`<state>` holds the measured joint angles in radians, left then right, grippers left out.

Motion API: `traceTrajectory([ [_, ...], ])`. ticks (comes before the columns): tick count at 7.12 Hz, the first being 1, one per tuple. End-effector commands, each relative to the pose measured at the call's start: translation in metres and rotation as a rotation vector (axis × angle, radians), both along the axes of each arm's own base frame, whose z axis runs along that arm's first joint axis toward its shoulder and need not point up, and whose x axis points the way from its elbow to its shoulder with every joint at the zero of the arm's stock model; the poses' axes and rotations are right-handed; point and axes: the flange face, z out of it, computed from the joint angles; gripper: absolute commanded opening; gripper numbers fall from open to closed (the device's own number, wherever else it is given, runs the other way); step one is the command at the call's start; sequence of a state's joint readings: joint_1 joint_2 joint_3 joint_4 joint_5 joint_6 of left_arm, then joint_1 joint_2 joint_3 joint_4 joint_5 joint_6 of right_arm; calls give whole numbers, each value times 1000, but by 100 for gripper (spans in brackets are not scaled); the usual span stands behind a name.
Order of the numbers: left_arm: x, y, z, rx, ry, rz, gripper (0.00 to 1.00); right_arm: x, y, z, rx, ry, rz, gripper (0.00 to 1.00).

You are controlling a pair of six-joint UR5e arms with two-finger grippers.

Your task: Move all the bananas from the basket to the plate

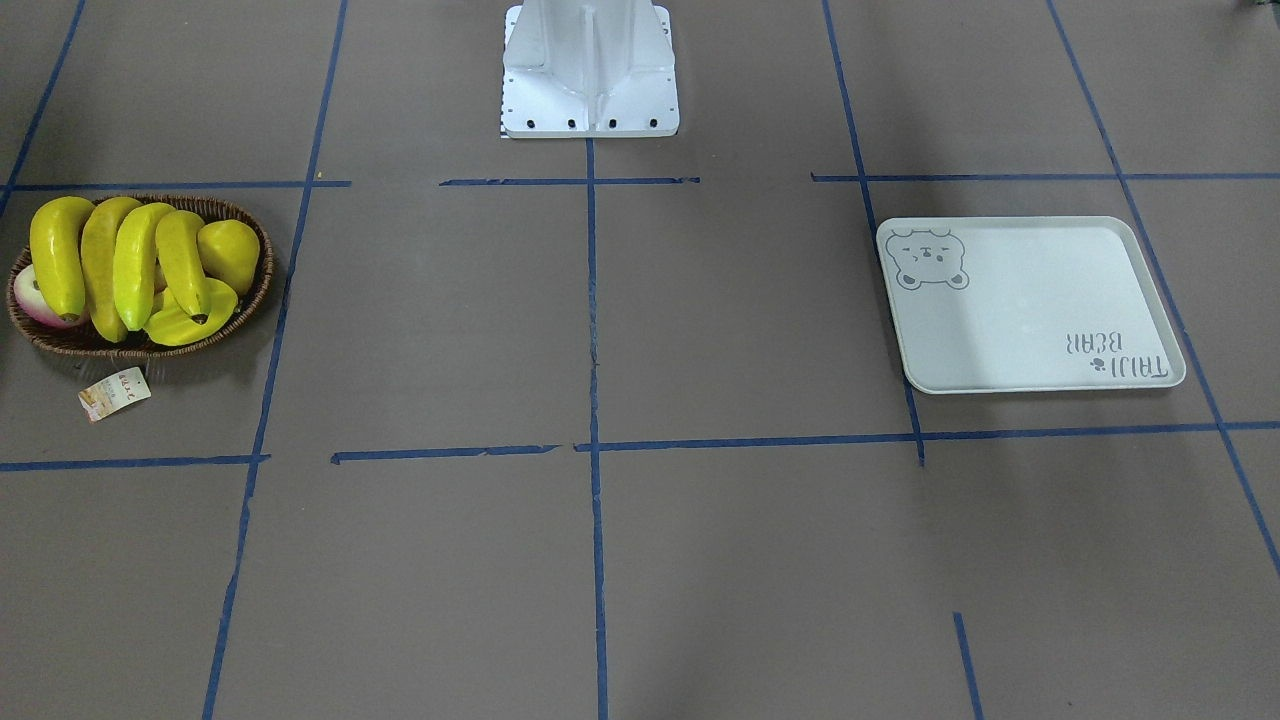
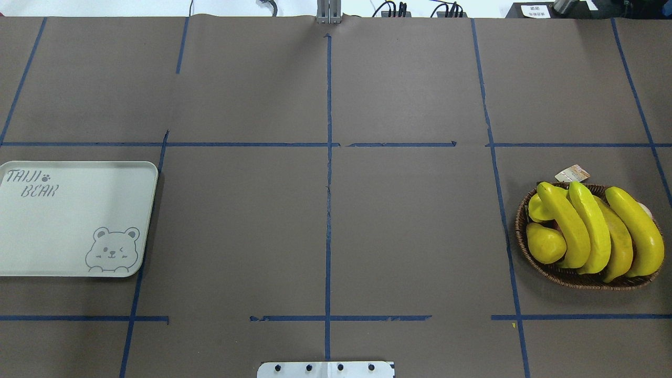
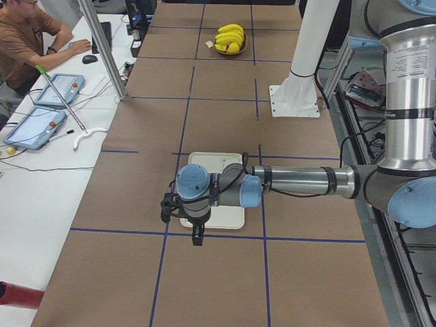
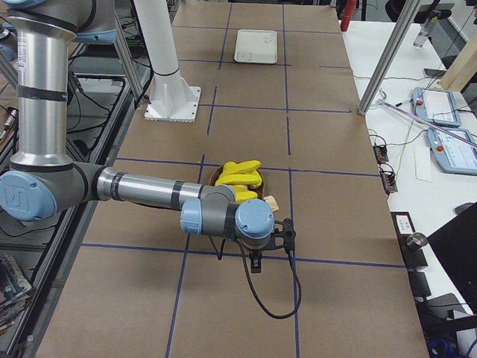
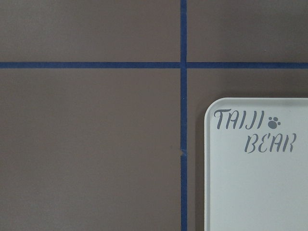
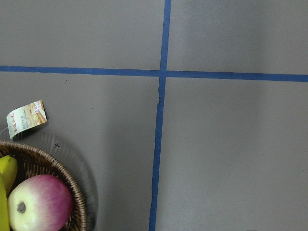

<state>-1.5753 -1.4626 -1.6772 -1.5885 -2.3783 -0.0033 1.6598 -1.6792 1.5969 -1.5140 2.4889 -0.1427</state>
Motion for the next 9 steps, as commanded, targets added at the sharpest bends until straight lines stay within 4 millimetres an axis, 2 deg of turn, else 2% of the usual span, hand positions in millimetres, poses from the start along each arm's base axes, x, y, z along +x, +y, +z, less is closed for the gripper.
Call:
traceTrajectory([
  [1,0,1,2,-4,-1,1,100,0,0,3,-16,3,8,100],
  [9,0,2,2,-7,-1,0,100,0,-2,-4,-2,2,8,100],
])
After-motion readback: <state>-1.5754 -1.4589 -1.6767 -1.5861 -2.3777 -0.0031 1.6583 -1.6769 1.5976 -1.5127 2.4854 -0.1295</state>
